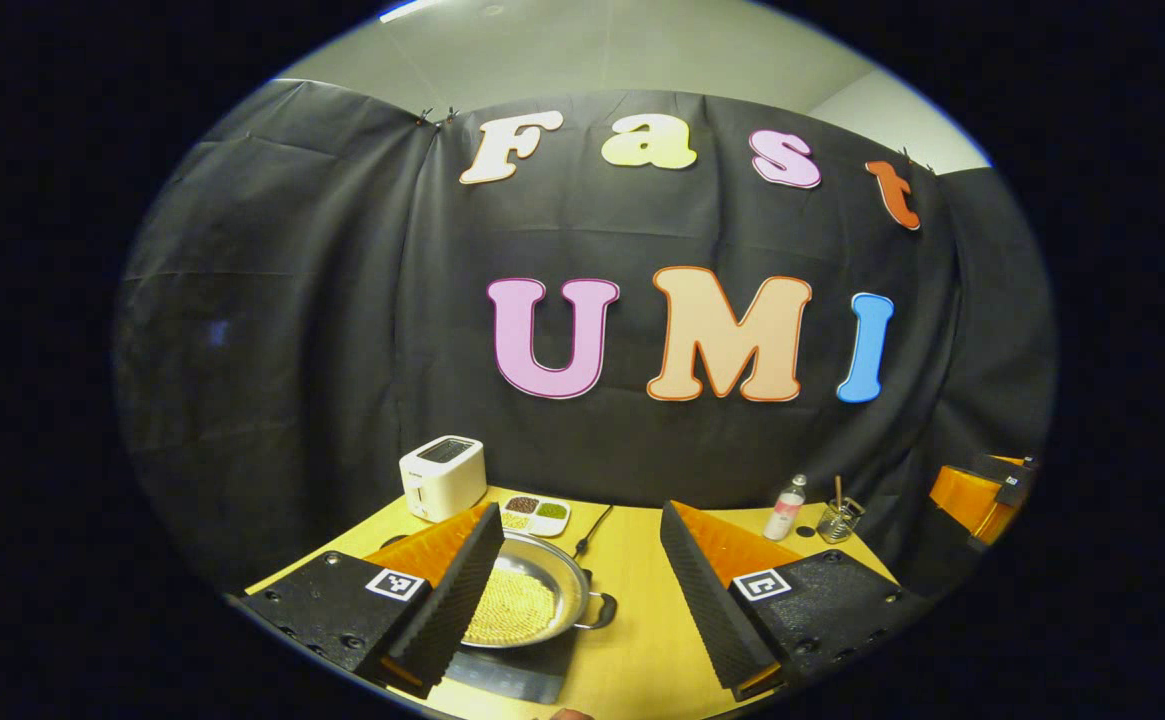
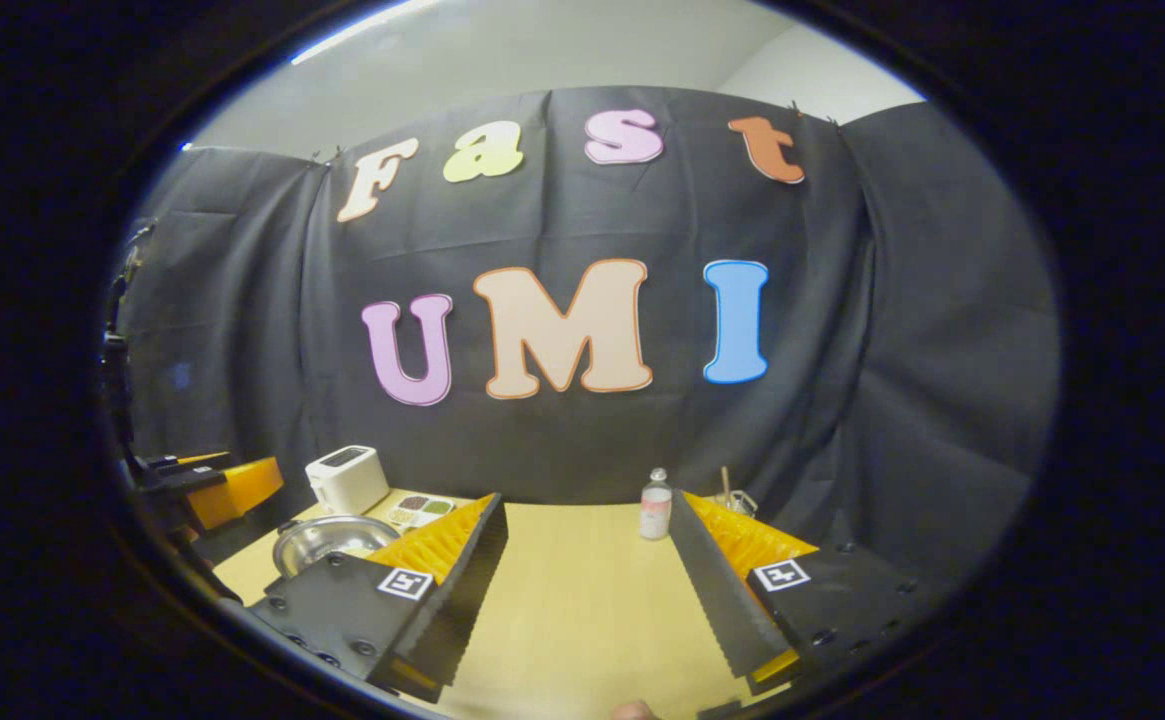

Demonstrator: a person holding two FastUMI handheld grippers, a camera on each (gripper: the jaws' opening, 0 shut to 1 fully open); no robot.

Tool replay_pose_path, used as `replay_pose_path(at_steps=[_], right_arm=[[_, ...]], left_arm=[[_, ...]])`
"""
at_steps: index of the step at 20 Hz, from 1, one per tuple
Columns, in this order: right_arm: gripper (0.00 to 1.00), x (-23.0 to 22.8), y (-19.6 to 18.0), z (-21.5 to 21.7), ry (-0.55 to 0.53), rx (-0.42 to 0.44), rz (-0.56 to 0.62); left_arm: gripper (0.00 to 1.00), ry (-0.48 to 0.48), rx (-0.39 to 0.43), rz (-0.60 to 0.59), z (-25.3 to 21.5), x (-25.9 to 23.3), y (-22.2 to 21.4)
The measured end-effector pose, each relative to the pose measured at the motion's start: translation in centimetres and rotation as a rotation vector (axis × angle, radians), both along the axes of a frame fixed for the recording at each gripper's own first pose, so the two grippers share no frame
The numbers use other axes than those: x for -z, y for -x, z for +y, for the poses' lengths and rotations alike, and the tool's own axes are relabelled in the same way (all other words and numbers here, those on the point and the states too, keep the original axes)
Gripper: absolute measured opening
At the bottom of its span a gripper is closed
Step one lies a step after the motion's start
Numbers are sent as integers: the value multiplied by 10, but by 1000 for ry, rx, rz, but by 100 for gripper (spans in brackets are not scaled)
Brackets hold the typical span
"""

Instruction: First push the handle of the pot to place it horizontally, then grasp the pot with both hands and set it on the induction cooktop.

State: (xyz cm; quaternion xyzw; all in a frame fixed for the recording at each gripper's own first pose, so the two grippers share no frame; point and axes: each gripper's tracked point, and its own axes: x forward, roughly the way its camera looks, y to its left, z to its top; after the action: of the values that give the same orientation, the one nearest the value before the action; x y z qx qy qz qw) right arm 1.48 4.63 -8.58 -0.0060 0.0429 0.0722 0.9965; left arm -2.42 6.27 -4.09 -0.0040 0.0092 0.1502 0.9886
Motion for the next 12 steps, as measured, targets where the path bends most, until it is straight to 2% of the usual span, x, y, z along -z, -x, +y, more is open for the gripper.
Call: replay_pose_path(at_steps=[1,2,3,5,7,8,9,10,12], right_arm=[[92,-4,8,-10,-1,-3,-8],[92,-6,14,-17,-6,-5,-13],[92,-8,19,-25,-12,-5,-14],[92,-9,26,-34,-25,1,-12],[92,-11,36,-48,-29,9,-21],[92,-14,42,-53,-27,16,-29],[92,-16,45,-55,-28,18,-35],[92,-17,50,-56,-34,16,-39],[92,-23,58,-56,-65,0,-48]], left_arm=[[94,-12,-3,-4,-9,-1,5],[96,-28,-5,-14,-18,-5,10],[94,-42,-6,-23,-26,-9,14],[96,-53,-15,-43,-40,-15,23],[96,-34,-18,-61,-51,-16,32],[94,-21,-22,-61,-53,-14,35],[96,-9,-23,-57,-55,-12,39],[93,-1,-21,-50,-57,-9,41],[96,15,-19,-40,-58,-6,44]])
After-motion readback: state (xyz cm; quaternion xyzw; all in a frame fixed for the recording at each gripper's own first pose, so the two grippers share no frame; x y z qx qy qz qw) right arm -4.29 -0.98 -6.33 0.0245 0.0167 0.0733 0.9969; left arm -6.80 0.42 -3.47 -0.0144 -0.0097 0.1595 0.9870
